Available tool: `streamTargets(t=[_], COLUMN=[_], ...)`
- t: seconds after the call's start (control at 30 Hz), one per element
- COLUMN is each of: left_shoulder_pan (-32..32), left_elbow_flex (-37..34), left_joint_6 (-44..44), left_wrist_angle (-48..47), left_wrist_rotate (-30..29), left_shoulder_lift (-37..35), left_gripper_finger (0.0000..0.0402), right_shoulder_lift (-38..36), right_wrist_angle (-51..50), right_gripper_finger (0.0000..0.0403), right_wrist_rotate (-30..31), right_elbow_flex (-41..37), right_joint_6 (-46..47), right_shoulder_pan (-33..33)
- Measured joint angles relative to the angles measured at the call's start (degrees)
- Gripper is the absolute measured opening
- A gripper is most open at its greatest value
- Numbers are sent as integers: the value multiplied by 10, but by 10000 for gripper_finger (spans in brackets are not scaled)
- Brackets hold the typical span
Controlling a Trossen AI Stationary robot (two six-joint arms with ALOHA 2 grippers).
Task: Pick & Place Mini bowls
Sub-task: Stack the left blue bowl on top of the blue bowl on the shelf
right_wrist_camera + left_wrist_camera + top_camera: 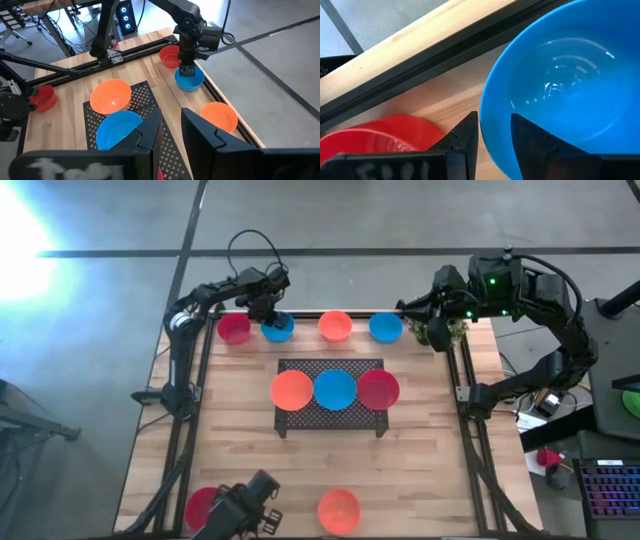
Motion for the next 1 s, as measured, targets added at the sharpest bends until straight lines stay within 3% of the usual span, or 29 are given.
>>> streamTargets(t=[0.13, 0.27, 0.33, 0.67, 1.0], left_shoulder_pan=[0, 3, 5, 9, 0], left_elbow_flex=[-1, 0, 1, 14, 103], left_joint_6=[10, 15, 19, 23, 14], left_wrist_angle=[11, 11, 10, -3, -46], left_wrist_rotate=[2, 3, 8, 0, 2], left_shoulder_lift=[7, 1, -6, -83, -193], left_gripper_finger=[98, 27, 11, 1, 0], right_shoulder_lift=[0, 0, 0, 0, -1], right_wrist_angle=[0, 0, 0, -1, -1], right_gripper_finger=[72, 72, 72, 72, 72], right_wrist_rotate=[0, 0, 0, 0, 0], right_elbow_flex=[0, 0, 0, 0, 0], right_joint_6=[2, 2, 2, 0, -25], right_shoulder_pan=[0, 0, 0, 0, 0])
